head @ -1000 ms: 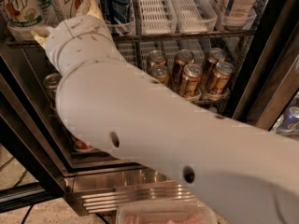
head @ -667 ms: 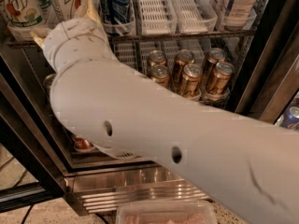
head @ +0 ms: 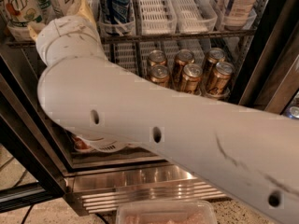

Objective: Pick 7up can from top shelf of fridge

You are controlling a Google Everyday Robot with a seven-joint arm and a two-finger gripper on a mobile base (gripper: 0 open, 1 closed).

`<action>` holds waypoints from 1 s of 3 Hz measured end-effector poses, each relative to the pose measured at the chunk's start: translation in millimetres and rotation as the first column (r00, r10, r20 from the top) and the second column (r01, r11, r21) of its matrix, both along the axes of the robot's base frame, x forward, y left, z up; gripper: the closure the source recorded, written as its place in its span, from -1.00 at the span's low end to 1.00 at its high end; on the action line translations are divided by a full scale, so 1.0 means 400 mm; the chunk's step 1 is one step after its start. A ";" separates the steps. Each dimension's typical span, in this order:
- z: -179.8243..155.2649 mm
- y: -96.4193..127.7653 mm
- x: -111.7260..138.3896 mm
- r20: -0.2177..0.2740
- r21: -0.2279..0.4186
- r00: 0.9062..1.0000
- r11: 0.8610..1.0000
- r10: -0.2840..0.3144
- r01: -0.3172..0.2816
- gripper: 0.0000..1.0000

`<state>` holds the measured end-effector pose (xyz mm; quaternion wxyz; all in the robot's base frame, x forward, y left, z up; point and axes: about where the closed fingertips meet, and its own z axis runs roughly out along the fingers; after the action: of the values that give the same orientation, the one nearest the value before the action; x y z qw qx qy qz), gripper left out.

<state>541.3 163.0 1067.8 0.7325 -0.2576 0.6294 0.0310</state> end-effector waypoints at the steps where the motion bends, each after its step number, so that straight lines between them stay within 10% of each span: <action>1: 0.010 0.006 0.011 0.023 0.015 1.000 1.000 -0.013 0.013 -0.22; 3: 0.020 -0.004 0.019 0.056 0.044 0.997 0.997 -0.061 0.059 -0.24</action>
Offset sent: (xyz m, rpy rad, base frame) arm 0.0159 -0.0040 0.0002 0.0502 -0.0499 -0.0670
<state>548.7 161.2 1075.8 0.7560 -0.2240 0.6148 0.0149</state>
